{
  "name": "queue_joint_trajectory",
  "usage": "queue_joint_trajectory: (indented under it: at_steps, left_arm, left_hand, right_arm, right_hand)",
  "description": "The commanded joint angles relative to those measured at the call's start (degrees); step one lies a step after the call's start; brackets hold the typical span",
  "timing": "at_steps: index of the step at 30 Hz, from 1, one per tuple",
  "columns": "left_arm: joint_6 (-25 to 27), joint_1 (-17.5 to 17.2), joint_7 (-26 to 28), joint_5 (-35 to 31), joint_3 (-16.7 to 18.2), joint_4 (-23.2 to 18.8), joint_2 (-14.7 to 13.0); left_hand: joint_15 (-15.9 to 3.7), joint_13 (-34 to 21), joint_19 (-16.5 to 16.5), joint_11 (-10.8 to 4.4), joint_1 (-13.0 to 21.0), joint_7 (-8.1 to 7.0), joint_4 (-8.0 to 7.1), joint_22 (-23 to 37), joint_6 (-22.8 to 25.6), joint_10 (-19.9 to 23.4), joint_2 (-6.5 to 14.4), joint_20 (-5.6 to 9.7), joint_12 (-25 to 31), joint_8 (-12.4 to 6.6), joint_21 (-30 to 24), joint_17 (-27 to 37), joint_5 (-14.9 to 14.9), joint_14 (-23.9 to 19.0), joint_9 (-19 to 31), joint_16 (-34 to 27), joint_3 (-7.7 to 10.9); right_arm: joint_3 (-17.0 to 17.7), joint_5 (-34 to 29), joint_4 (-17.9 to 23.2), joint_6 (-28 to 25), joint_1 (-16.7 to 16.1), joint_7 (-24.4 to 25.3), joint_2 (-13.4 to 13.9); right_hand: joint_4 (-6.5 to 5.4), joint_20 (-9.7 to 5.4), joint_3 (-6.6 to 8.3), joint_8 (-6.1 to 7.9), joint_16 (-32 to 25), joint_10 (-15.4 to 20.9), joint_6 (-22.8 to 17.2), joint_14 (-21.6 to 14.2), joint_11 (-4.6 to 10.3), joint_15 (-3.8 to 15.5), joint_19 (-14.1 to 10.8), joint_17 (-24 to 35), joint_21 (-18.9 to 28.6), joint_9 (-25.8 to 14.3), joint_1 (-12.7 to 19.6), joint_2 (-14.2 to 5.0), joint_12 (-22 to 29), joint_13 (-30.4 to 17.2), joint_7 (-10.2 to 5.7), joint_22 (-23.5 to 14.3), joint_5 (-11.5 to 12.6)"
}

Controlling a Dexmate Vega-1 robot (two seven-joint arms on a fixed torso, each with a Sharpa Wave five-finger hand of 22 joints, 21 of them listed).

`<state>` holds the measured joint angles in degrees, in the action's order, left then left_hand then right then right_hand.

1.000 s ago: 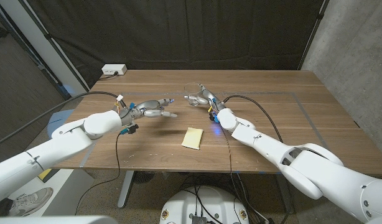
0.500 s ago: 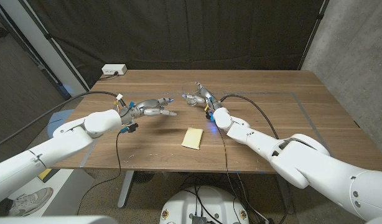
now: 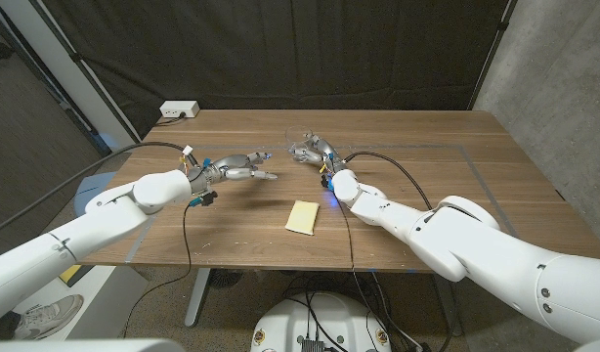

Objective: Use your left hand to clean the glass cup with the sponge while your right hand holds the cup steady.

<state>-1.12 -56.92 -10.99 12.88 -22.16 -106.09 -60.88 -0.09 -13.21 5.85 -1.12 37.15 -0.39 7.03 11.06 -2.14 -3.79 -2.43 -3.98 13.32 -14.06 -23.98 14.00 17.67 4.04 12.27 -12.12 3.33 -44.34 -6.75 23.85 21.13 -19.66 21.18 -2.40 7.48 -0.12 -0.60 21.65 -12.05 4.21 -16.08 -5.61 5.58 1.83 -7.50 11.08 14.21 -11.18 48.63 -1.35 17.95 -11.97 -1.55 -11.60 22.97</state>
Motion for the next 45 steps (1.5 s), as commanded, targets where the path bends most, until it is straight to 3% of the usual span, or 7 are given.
queue_joint_trajectory:
  at_steps: [1,9,17,23,31,38,45]
  left_arm:
    - [1.09,1.75,-0.78,-0.01,-1.08,0.85,0.76]
    - [2.66,3.58,-1.71,-0.56,-2.27,0.84,1.48]
    - [3.39,5.66,-2.84,-1.40,-3.64,1.19,2.63]
    - [3.80,6.34,-3.10,-1.84,-4.10,0.97,3.01]
    - [4.47,7.42,-3.61,-2.62,-4.79,0.70,3.58]
    - [5.28,9.52,-5.15,-4.38,-6.07,0.31,4.15]
    - [4.28,11.64,-7.04,-6.65,-7.53,0.15,5.07]
  left_hand:
    - [0.26,-0.12,0.26,0.16,0.10,0.12,-0.05,0.20,-0.43,-0.73,0.48,0.50,-0.05,0.18,0.11,0.09,0.31,0.87,0.20,-0.23,-0.22]
    - [0.27,-0.16,0.42,0.20,0.07,0.30,-0.16,0.21,-0.70,-1.06,0.52,0.57,-0.14,0.34,0.25,0.12,0.36,1.01,0.23,-0.22,-0.40]
    - [0.37,-0.21,0.68,0.30,0.01,0.47,-0.33,0.22,-1.06,-1.23,0.59,0.65,-0.13,0.54,0.44,0.15,0.41,1.34,0.27,-0.15,-0.62]
    - [0.39,-0.26,0.73,0.37,-0.04,0.48,-0.45,0.25,-1.44,-1.35,0.65,0.76,-0.10,0.72,0.52,0.18,0.45,1.60,0.30,-0.09,-0.79]
    - [0.41,-0.30,0.72,0.36,-0.07,0.57,-0.57,0.28,-1.60,-1.60,0.76,0.83,-0.12,0.82,0.58,0.21,0.50,1.65,0.33,-0.11,-0.95]
    - [0.49,-0.33,0.79,0.37,-0.06,0.61,-0.64,0.31,-1.68,-1.59,0.81,0.77,-0.06,0.87,0.64,0.23,0.53,1.71,0.35,-0.12,-1.06]
    - [-0.62,-0.39,0.23,-1.61,1.05,-4.20,-0.44,0.31,0.39,-0.10,1.10,0.46,0.71,0.18,0.74,0.22,0.79,0.71,0.36,-0.53,-1.41]
  right_arm:
    - [1.74,7.13,-2.64,0.66,0.61,-2.40,-1.70]
    - [5.67,13.24,-2.60,7.22,-0.70,-6.15,-2.05]
    - [10.20,16.09,-2.34,14.27,-2.29,-8.98,-2.09]
    - [13.63,17.80,-2.04,18.18,-3.65,-11.47,-2.26]
    - [17.35,19.24,-1.68,21.32,-4.84,-14.43,-2.22]
    - [19.76,19.32,-0.46,24.64,-6.49,-14.52,-1.50]
    - [20.74,18.54,2.11,26.40,-8.46,-12.33,-0.49]
  right_hand:
    - [-0.04,-2.59,0.62,-0.14,-1.87,8.40,-12.71,-7.78,3.71,4.87,-5.95,0.04,2.31,0.07,3.58,-4.62,2.82,-0.19,-8.26,-0.30,-1.15]
    - [1.16,-6.82,1.62,-0.75,-2.99,14.00,-13.86,-16.85,3.76,10.45,-11.35,-0.38,4.58,-0.16,8.06,-5.37,3.98,-0.03,-7.08,-0.62,-1.96]
    - [1.22,-10.42,3.73,-0.59,-5.89,20.66,-16.92,-30.67,3.26,11.90,-18.25,1.27,9.68,-0.26,14.11,-7.35,5.00,-0.52,-6.32,-2.33,-3.49]
    - [0.68,-11.11,3.98,0.66,-10.61,28.68,-21.78,-41.87,3.63,12.10,-18.97,5.30,13.82,-0.52,17.94,-7.16,7.30,-2.00,-6.78,-4.50,-5.60]
    - [0.10,-11.05,3.61,3.29,-12.48,35.98,-29.01,-46.01,3.95,12.14,-18.33,8.67,17.29,-0.95,19.78,-7.18,10.11,-3.90,-7.32,-6.43,-6.86]
    - [0.04,-11.07,3.47,3.56,-12.94,36.94,-30.06,-47.04,3.88,12.13,-18.33,9.58,18.35,-0.91,20.23,-7.05,10.43,-4.39,-7.25,-6.94,-7.18]
    - [0.03,-11.05,3.30,3.28,-12.69,36.22,-29.48,-46.75,3.95,12.10,-17.90,9.98,18.92,-0.97,20.50,-6.79,10.07,-4.72,-7.24,-7.27,-7.36]
